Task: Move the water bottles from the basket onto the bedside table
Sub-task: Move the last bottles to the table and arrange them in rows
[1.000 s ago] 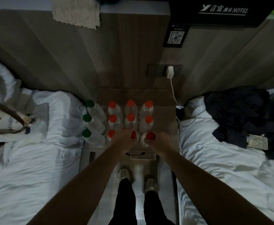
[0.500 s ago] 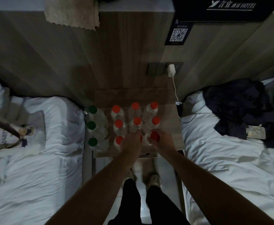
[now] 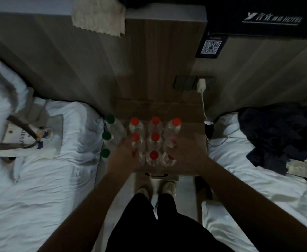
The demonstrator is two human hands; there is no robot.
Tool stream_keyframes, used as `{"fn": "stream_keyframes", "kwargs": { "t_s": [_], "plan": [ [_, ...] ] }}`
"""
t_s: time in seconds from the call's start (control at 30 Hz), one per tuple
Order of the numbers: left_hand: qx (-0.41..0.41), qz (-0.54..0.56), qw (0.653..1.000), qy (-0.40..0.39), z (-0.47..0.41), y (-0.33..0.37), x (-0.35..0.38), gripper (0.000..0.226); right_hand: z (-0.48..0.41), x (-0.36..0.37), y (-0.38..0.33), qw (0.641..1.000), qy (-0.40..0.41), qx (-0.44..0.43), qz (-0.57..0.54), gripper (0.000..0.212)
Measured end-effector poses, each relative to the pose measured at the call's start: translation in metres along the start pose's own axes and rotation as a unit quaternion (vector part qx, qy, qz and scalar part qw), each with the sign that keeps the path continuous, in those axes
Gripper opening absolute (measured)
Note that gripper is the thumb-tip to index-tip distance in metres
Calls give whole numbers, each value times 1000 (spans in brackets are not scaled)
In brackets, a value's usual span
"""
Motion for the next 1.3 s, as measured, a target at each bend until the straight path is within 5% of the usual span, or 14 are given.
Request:
{"fn": "stream_keyframes", "kwargs": {
  "t_s": [0.27,0.5,0.8,0.97,1.3],
  "plan": [
    [-55,-22,996,66,-35,-47,-55,35,-50,8,-73,996,-13,-76,42,23],
    [-80,-41,995,-37,-103,-91,-54,51,-112,30,-104,995,-12,-14,95,61],
    [11,-112,982,-152,-159,-96,-27,51,-146,54,-111,991,-60,65,96,52],
    [36,-181,964,-190,-175,-98,-15,33,-160,56,-106,989,-22,80,120,47],
    [32,-135,974,-181,-230,-89,-25,40,-196,22,-121,990,-4,118,72,26]
  ]
}}
Point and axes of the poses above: each hand's wrist, its own z-axis away from the middle knuckle, its own x-axis out of the palm, y = z × x, the point moved 6 cm from there along -z, towards the middle knuckle, and after that the axes turned 3 degrees about -x, right-handed, at the moved point
